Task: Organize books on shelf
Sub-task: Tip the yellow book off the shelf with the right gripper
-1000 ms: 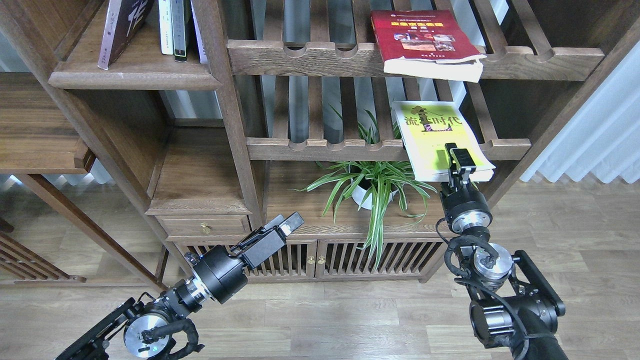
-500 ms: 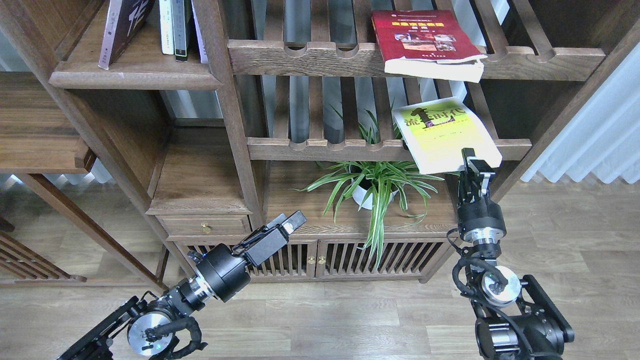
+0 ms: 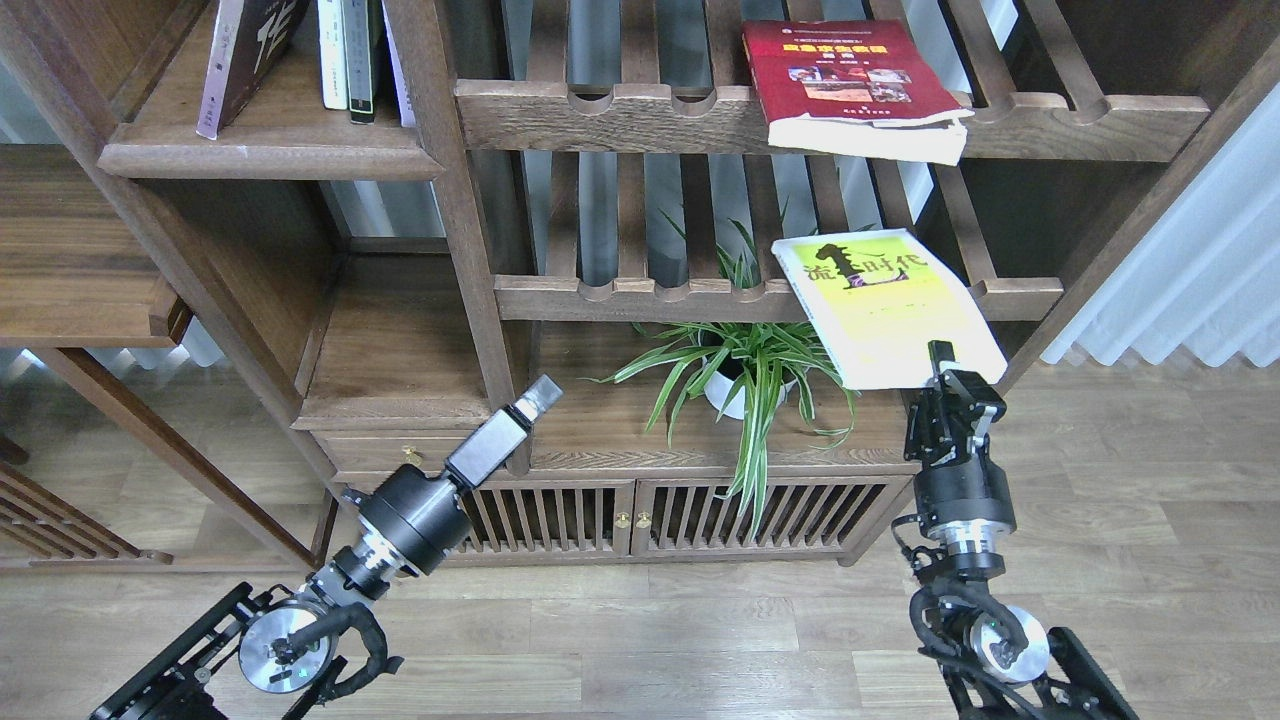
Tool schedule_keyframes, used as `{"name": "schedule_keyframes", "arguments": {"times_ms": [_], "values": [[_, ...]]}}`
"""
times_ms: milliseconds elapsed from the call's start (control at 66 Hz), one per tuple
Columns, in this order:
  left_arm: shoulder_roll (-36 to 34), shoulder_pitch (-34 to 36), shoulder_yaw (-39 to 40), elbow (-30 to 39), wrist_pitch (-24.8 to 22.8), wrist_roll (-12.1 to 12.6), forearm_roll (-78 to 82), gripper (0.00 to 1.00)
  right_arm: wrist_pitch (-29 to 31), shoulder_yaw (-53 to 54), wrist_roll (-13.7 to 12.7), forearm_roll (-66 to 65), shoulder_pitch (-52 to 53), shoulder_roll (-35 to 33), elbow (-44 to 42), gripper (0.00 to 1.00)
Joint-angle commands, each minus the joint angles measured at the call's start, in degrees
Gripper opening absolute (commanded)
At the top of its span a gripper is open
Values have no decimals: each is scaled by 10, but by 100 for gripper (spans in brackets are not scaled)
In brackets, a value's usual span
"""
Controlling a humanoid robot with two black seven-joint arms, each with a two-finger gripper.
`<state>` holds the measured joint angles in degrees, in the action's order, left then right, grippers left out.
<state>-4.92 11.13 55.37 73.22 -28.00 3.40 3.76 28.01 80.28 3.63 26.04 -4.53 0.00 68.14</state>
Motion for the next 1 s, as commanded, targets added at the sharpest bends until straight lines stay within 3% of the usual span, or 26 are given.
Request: {"name": "schedule_keyframes", "arguments": {"times_ms": [0,455,652,985], "values": [[-4,-1,6,0,0,0,-36,99,0,-33,0,21,-30,0,48,5],[-5,-42,-8,-15,0,0,-123,100,0,-176,-3,15,-51,-11,109,4],[-8,-39,-40,-7,0,0,-167,99,0,-200,-35,5,-45,-11,112,5],[-4,-37,-51,11,0,-1,-212,99,0,-237,-38,4,-43,-11,112,5]]}}
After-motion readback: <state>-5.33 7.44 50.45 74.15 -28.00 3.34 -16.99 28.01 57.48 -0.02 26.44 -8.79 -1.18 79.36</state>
